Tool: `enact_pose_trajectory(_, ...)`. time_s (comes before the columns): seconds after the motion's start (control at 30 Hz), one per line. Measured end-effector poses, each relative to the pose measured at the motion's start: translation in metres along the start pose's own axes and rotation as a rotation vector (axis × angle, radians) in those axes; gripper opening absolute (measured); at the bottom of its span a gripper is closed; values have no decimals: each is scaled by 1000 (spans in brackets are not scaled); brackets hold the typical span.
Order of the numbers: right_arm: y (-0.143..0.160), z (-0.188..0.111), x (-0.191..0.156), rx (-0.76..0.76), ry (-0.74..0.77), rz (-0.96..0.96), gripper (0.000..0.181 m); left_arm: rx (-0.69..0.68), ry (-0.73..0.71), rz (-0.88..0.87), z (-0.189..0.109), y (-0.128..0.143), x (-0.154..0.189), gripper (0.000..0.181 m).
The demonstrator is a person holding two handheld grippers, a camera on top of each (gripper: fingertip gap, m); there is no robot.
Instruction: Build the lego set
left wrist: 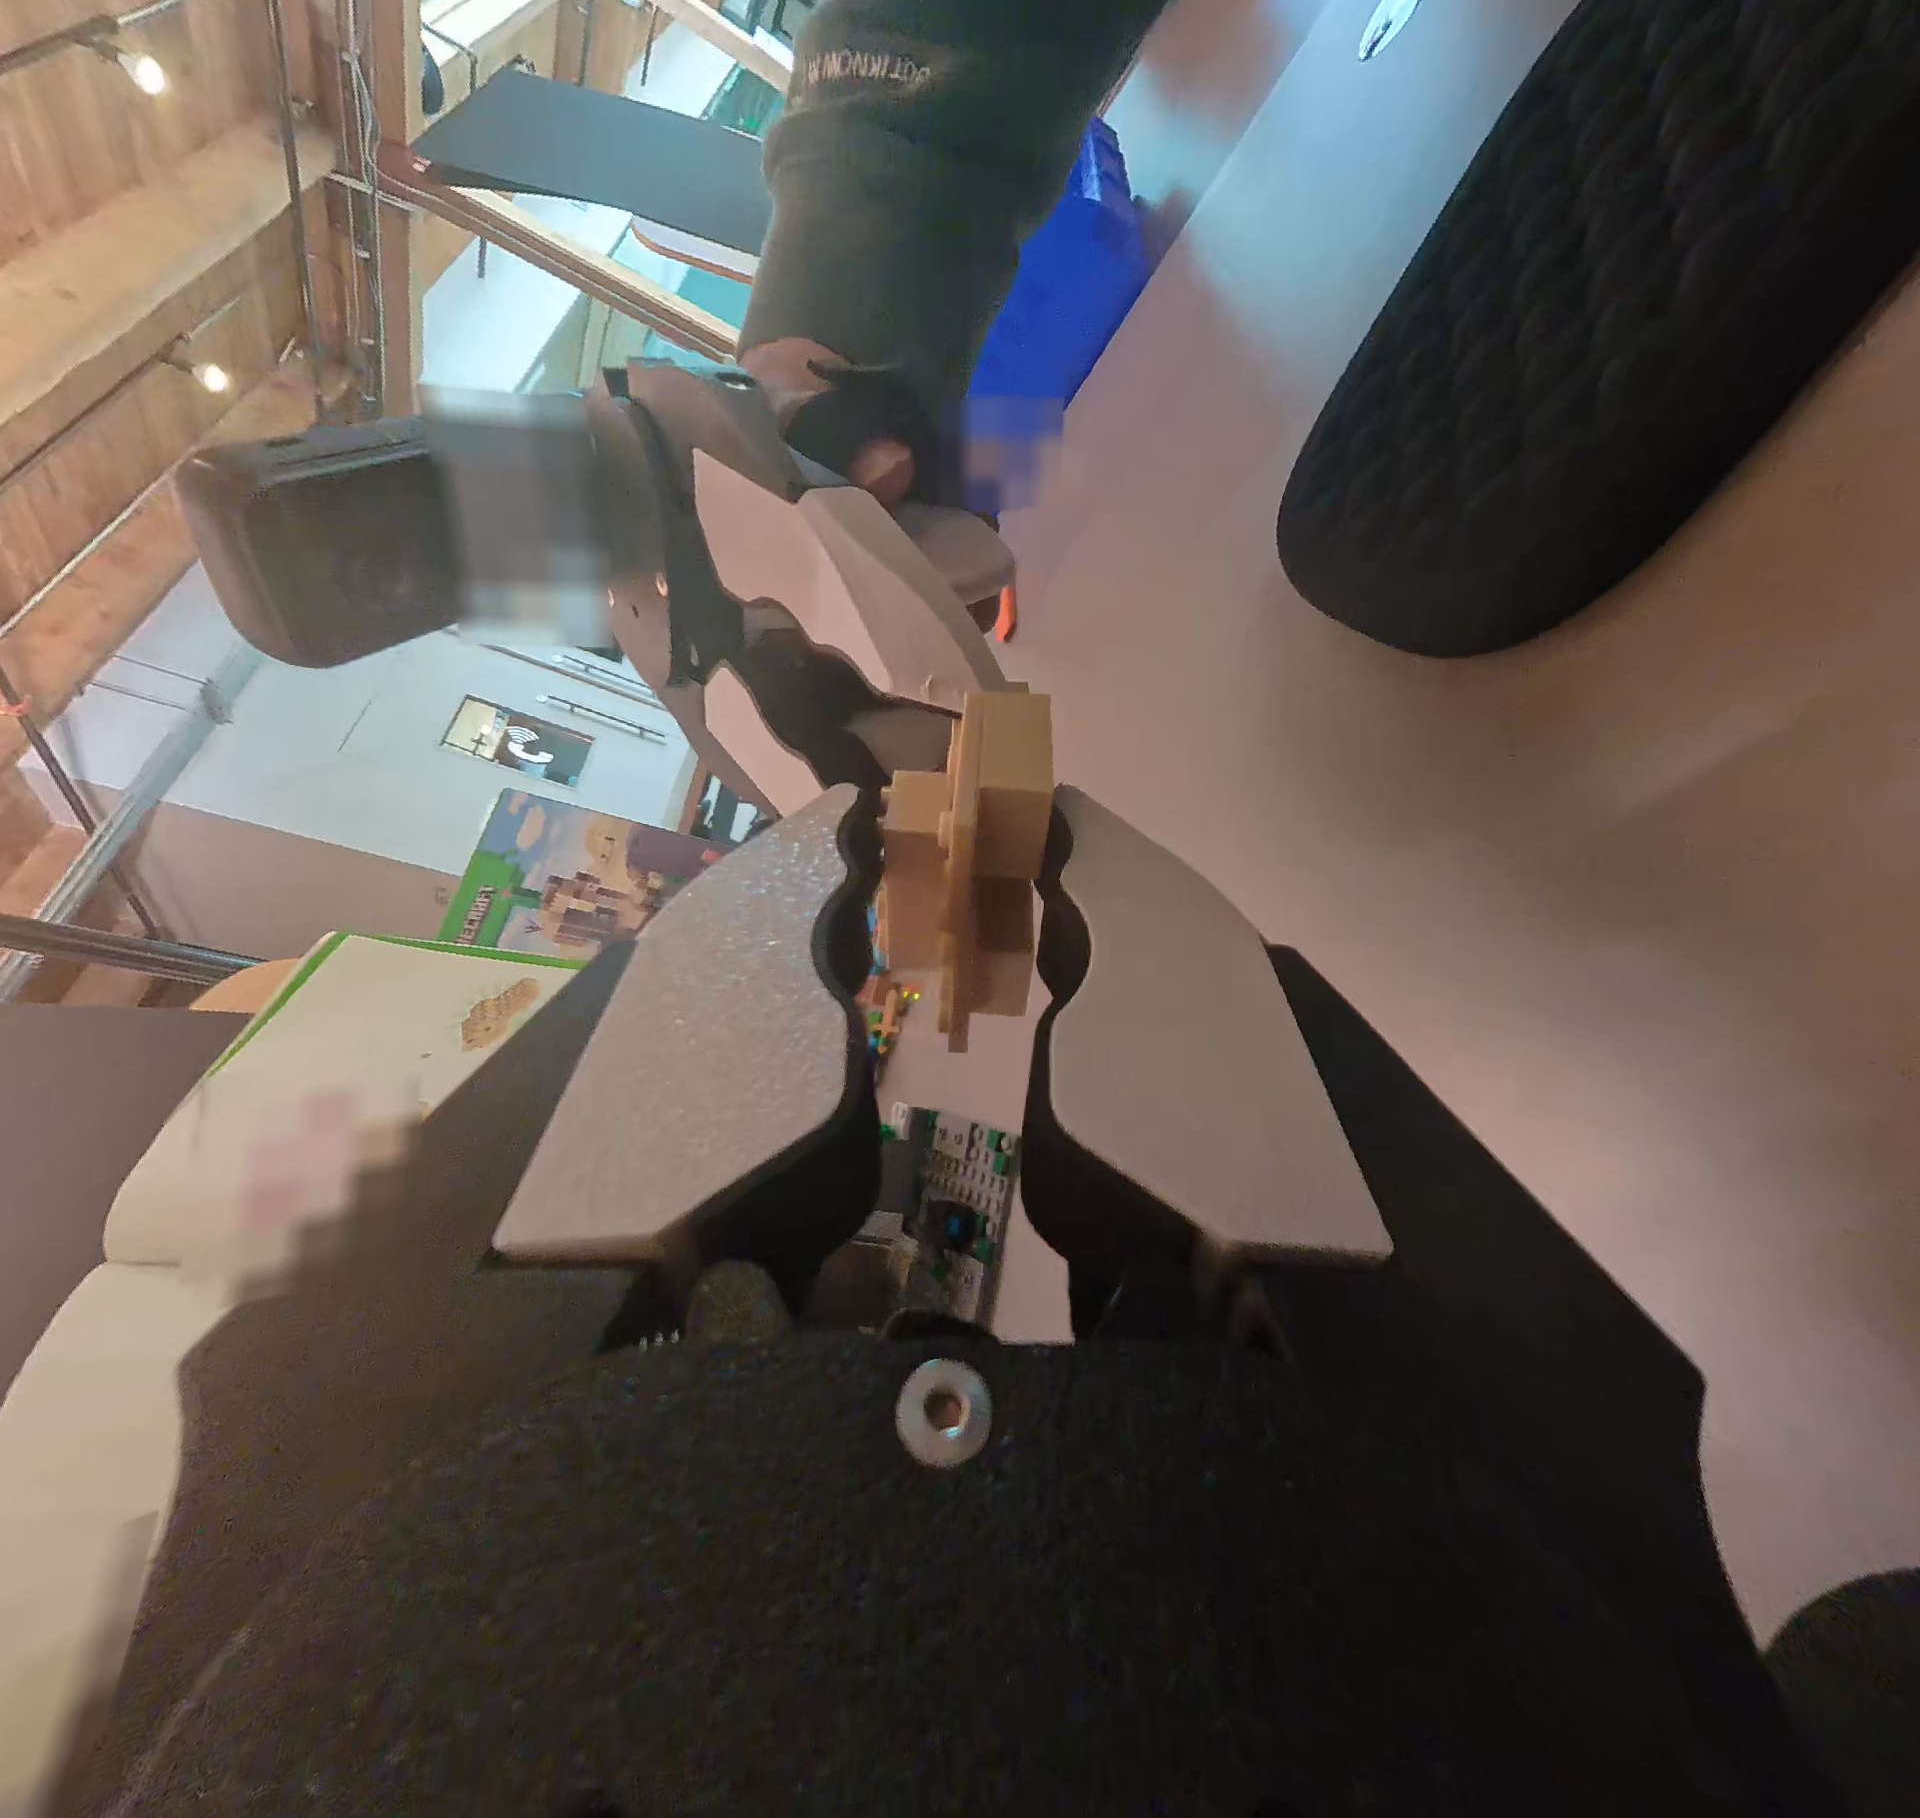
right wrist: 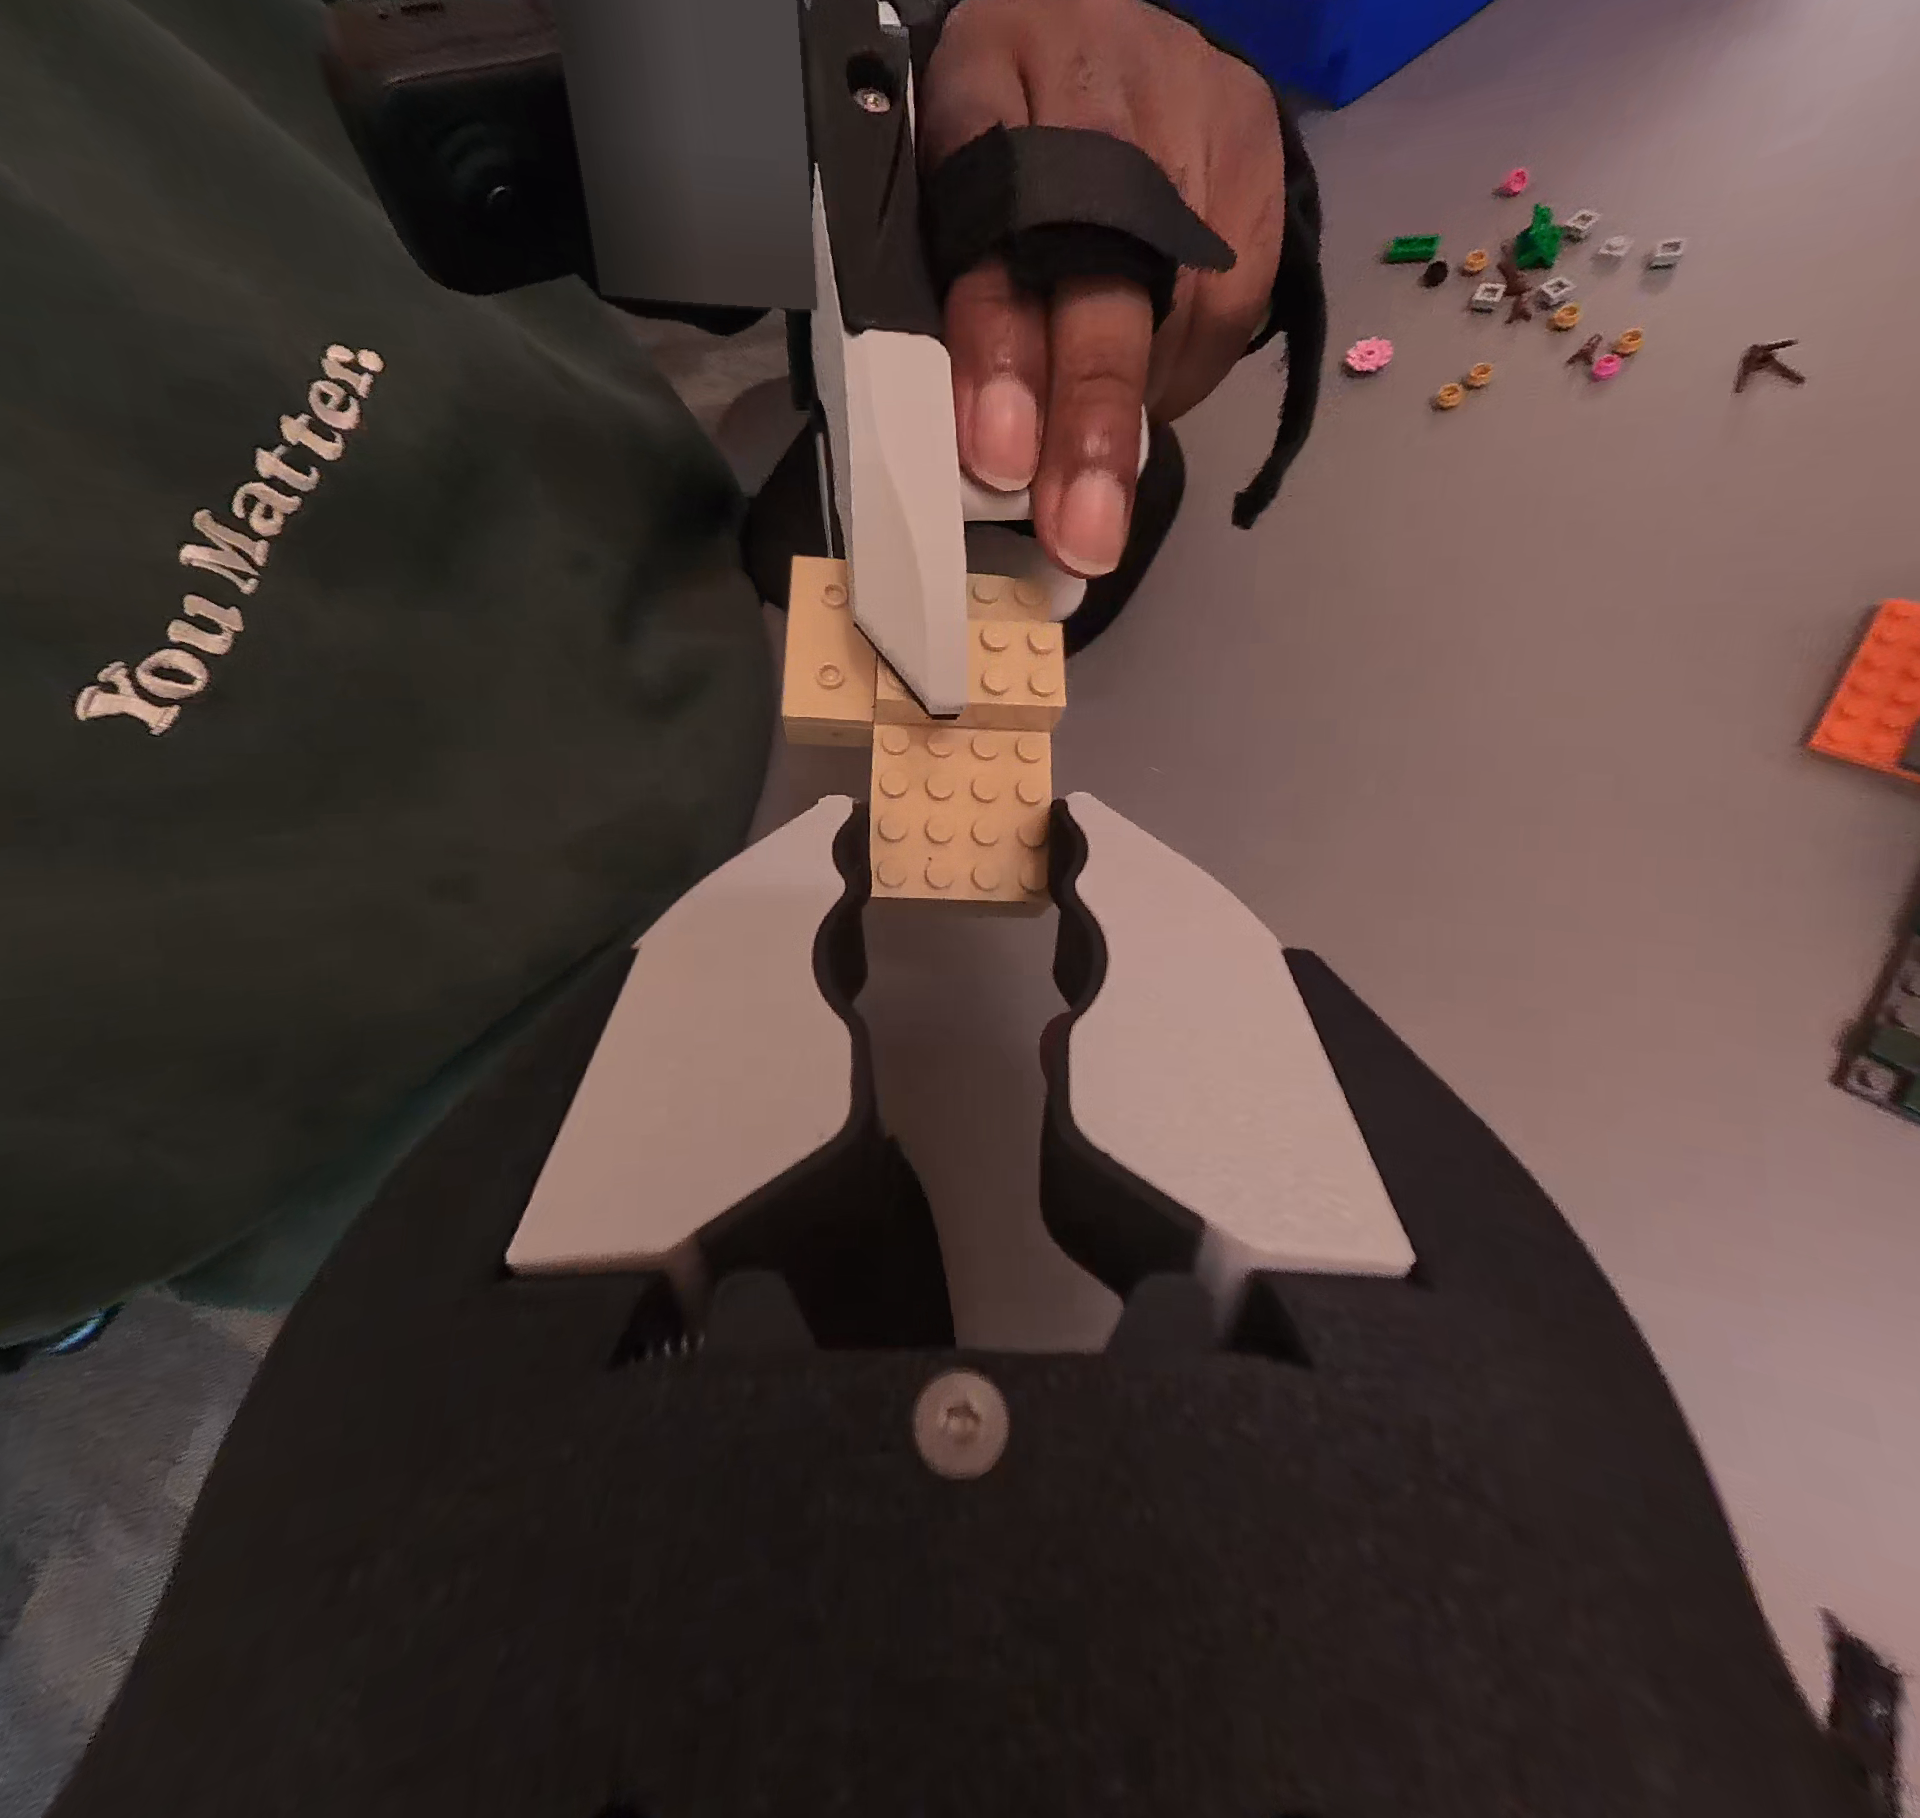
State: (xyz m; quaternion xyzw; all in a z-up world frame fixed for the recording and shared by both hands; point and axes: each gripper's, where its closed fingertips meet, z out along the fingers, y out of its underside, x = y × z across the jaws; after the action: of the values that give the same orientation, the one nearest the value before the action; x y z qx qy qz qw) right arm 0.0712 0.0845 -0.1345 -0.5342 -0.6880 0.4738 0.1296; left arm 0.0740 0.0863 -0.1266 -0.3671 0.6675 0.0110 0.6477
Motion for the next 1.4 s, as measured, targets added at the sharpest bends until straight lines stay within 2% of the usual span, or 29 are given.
enact_pose_trajectory(0.43, -7, 1, -23, 84, -157, 75, 32, 73, 69, -163, -8, -25, 0, 28)
enact_pose_trajectory(1.0, -23, -6, -27, 255, -239, 198, 33, 132, -41, -241, -12, -34, -14, 28)
enact_pose_trajectory(1.13, -31, -9, -27, 289, -118, 77, 36, 149, -40, -314, -16, -34, -20, 28)
enact_pose_trajectory(1.3, -31, -5, -26, 206, 244, -317, 38, 170, -31, -435, -20, -29, -26, 28)
enact_pose_trajectory(1.4, -33, -2, -23, 160, 470, -537, 22, 191, -8, -495, -20, -28, -23, 28)
